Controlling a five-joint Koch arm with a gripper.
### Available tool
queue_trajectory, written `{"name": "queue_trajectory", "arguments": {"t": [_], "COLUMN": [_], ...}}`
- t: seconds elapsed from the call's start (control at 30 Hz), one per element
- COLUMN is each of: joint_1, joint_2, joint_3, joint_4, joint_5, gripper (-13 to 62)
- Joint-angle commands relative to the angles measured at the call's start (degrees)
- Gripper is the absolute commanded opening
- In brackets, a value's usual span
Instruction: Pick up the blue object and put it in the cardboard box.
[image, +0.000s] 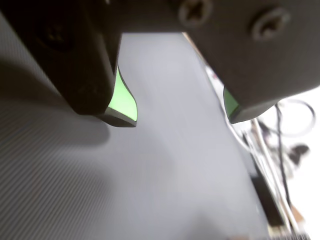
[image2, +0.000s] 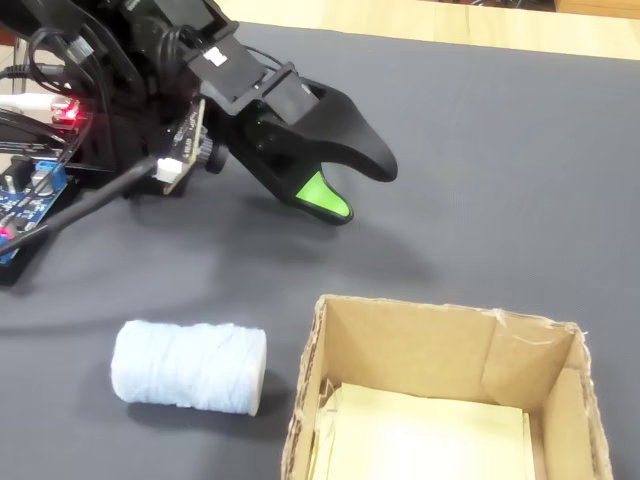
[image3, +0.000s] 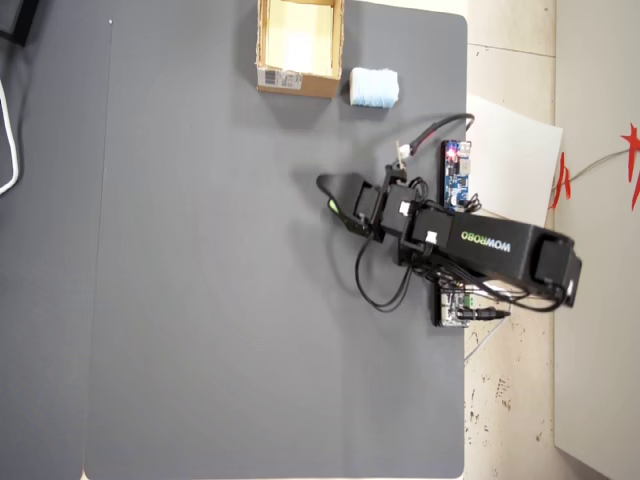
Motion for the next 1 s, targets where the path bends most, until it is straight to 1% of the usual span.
{"name": "queue_trajectory", "arguments": {"t": [0.0, 0.17, 0.27, 0.53, 0.63, 0.83, 0.9, 0.97], "joint_1": [2.8, 10.6, 13.5, 22.3, 23.9, 27.9, 32.2, 33.6], "joint_2": [4.8, 4.8, 4.8, 4.0, 2.8, -2.1, -6.6, -8.3], "joint_3": [-5.5, -12.7, -15.1, -27.5, -31.9, -38.4, -40.7, -41.5], "joint_4": [-1.7, 8.1, 11.0, 31.1, 36.9, 43.9, 47.9, 48.6], "joint_5": [-0.4, -3.2, -3.2, -6.1, -8.5, -10.5, -10.8, -10.8], "gripper": [34.0, 33.9, 33.7, 33.0, 33.0, 33.0, 33.0, 33.0]}}
